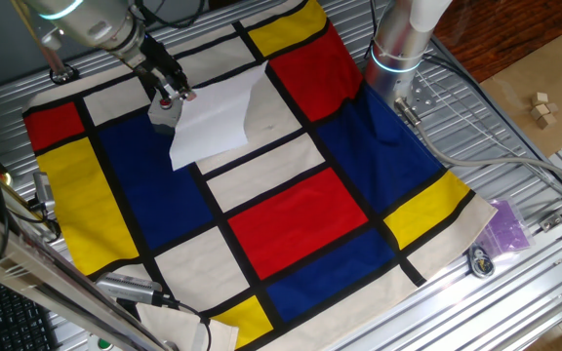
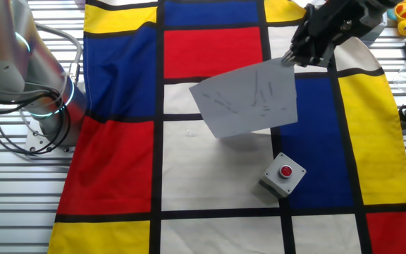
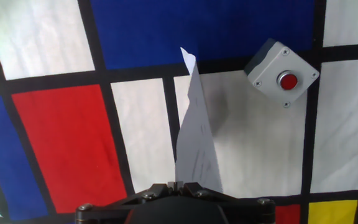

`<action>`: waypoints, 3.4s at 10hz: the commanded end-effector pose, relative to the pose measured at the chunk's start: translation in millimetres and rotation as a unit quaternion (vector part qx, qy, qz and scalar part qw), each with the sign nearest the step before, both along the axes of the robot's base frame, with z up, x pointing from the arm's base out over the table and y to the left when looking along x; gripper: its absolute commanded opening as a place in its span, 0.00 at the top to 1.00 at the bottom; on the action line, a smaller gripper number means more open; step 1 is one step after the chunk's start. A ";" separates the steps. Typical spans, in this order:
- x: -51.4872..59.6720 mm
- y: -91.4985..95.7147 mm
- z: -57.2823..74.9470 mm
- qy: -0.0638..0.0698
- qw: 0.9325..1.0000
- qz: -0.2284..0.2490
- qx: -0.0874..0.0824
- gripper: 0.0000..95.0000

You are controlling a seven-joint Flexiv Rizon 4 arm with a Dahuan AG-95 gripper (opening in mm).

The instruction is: Flip over and spread out the paper that is laid flat on the table

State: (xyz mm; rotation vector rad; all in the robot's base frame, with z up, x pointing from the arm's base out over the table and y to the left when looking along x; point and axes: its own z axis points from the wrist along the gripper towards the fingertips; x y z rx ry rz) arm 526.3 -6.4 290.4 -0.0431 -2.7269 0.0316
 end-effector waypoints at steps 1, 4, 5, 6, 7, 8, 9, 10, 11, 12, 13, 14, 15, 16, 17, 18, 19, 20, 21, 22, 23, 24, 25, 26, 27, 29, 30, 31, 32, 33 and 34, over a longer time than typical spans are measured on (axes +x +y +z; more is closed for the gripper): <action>0.5 -0.6 1.8 0.023 0.997 0.045 -0.059 1.00; -0.5 -1.3 6.9 0.048 0.990 0.079 -0.109 1.00; -1.0 -1.7 9.4 0.052 0.987 0.089 -0.119 1.00; -1.3 -1.8 10.8 0.057 0.986 0.095 -0.121 1.00; -1.5 -1.9 11.6 0.070 0.983 0.113 -0.129 1.00; -1.6 -1.9 12.1 0.074 0.981 0.121 -0.132 1.00; -1.6 -1.9 12.2 0.075 0.981 0.125 -0.130 1.00; -1.6 -1.9 12.2 0.077 0.980 0.128 -0.132 1.00; -1.7 -1.9 12.4 0.078 0.979 0.134 -0.135 1.00; -1.9 -1.9 13.2 0.078 0.979 0.135 -0.134 1.00; -2.3 -2.9 14.9 0.078 0.978 0.139 -0.133 1.00; -2.7 -6.6 16.7 0.079 0.978 0.145 -0.131 1.00; -3.0 -8.9 17.5 0.080 0.977 0.148 -0.130 1.00; -3.2 -10.9 18.3 0.081 0.977 0.151 -0.129 1.00; -3.5 -12.9 19.2 0.080 0.977 0.153 -0.129 1.00; -3.8 -14.6 19.8 0.080 0.976 0.155 -0.128 1.00; -3.9 -15.8 20.1 0.083 0.975 0.158 -0.135 1.00; -3.9 -15.8 20.1 0.087 0.972 0.164 -0.145 1.00; -3.9 -15.8 20.1 0.085 0.972 0.163 -0.143 1.00; -3.9 -15.8 20.1 0.086 0.972 0.164 -0.144 1.00; -3.9 -16.2 20.2 0.087 0.972 0.164 -0.146 1.00; -4.2 -17.7 20.8 0.087 0.972 0.165 -0.146 1.00; -5.0 -19.9 23.4 0.088 0.971 0.167 -0.145 1.00; -5.7 -22.3 25.2 0.089 0.971 0.168 -0.146 1.00; -6.2 -23.9 26.4 0.089 0.971 0.168 -0.146 1.00; -6.6 -25.8 27.1 0.097 0.967 0.179 -0.152 1.00; -6.8 -27.0 27.6 0.100 0.965 0.188 -0.154 1.00; -6.7 -27.0 27.4 0.100 0.965 0.189 -0.153 1.00; -6.5 -26.8 27.0 0.100 0.965 0.187 -0.153 1.00; -4.6 -21.2 22.3 0.093 0.970 0.166 -0.152 1.00; -2.6 -14.8 17.6 0.090 0.972 0.153 -0.152 1.00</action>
